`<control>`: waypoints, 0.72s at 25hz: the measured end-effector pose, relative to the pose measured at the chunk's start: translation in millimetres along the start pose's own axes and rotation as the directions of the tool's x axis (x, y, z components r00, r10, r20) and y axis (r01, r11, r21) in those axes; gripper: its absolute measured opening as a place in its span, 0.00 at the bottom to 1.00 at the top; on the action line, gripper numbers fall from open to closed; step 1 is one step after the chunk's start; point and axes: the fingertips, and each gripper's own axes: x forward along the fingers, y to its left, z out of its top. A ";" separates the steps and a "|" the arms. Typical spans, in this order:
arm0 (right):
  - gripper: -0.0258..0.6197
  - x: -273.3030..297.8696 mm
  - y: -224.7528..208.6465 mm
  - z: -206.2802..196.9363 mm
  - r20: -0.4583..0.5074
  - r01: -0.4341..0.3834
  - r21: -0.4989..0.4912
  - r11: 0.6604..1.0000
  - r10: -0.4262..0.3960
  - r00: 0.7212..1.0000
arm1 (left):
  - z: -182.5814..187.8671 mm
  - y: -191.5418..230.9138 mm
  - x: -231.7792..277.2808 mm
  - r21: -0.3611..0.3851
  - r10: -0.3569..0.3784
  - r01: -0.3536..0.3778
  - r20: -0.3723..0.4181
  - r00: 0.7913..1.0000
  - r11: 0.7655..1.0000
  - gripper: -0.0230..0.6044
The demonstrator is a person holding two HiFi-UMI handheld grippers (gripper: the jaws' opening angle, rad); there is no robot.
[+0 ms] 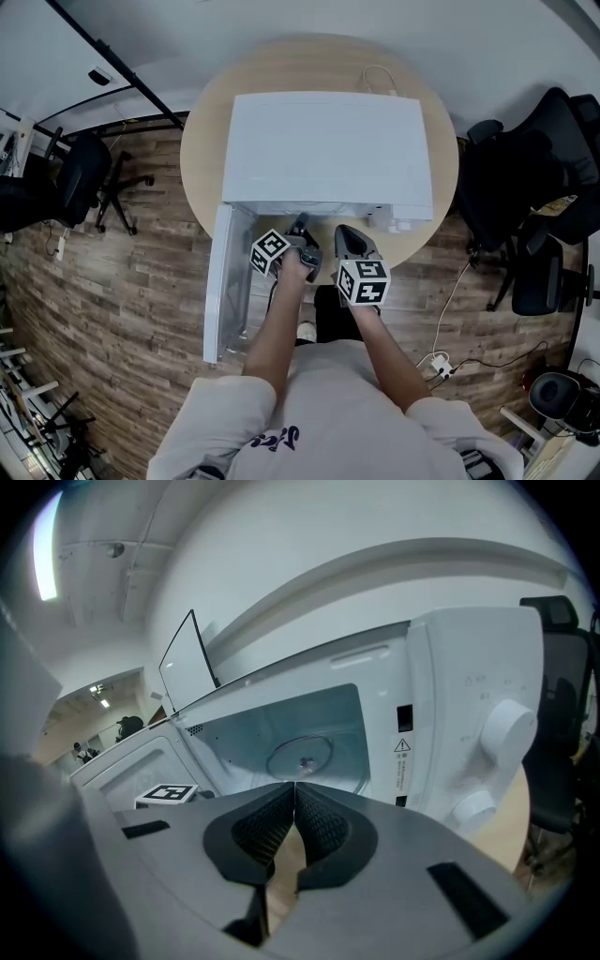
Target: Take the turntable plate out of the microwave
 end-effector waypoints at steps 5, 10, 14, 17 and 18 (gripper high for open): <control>0.06 4.6 -4.5 -13.7 -0.025 0.000 0.044 0.999 0.001 1.000 | -4.9 1.6 -4.9 -0.043 -0.022 0.021 -0.024 0.999 0.999 0.10; 0.06 11.0 -16.3 -44.8 -0.099 0.019 0.117 0.993 -0.007 0.995 | -13.7 9.3 -21.3 -0.037 -0.028 0.026 -0.048 0.998 0.999 0.10; 0.07 14.0 -18.8 -66.3 -0.089 -0.016 0.145 0.989 0.030 0.996 | -18.6 8.6 -36.4 -0.029 -0.034 0.032 -0.073 0.997 0.999 0.09; 0.07 16.5 -16.8 -86.7 -0.052 -0.098 0.235 0.967 0.113 0.992 | -19.6 8.6 -46.1 -0.023 -0.031 0.029 -0.078 0.996 0.999 0.09; 0.07 17.9 -17.3 -95.4 -0.051 -0.118 0.275 0.954 0.137 0.989 | -20.4 8.6 -48.1 -0.020 -0.030 0.028 -0.082 0.996 0.999 0.09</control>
